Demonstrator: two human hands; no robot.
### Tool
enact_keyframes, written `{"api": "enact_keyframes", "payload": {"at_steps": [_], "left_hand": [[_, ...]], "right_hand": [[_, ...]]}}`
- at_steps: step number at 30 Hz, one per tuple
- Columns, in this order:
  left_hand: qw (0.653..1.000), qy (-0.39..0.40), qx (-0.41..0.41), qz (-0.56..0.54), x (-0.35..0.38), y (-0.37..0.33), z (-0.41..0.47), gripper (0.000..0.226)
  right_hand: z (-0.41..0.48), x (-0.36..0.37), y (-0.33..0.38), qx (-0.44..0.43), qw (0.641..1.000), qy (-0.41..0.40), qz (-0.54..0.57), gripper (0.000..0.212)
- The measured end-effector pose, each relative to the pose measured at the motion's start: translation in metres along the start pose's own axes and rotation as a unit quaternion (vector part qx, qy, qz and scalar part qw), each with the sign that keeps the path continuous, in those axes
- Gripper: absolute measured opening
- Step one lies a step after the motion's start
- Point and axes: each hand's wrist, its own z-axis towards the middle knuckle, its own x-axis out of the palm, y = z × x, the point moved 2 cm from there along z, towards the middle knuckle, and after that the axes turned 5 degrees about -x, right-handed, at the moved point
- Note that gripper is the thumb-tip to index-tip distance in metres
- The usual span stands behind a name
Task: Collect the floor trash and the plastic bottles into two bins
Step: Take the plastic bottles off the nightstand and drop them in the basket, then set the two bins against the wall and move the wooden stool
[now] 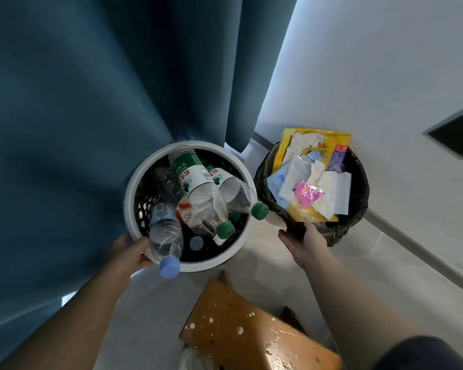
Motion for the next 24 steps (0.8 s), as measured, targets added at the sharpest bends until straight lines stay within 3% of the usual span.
{"api": "enact_keyframes", "payload": {"at_steps": [7,11,24], "left_hand": [[1.0,-0.006,0.007,-0.015,0.016,-0.011,-0.005,0.009],[1.0,0.003,0.014,-0.021,0.043,-0.016,-0.018,0.022],[0.997,0.017,0.019,-0.069,0.165,-0.014,-0.018,0.035]], "right_hand": [[-0.009,-0.024,0.009,-0.038,0.993,-0.095,0.058,0.043],[-0.018,-0.062,0.017,-0.033,0.986,-0.137,0.09,0.043],[0.0,-0.135,0.027,-0.039,0.975,-0.184,0.118,0.045]]}}
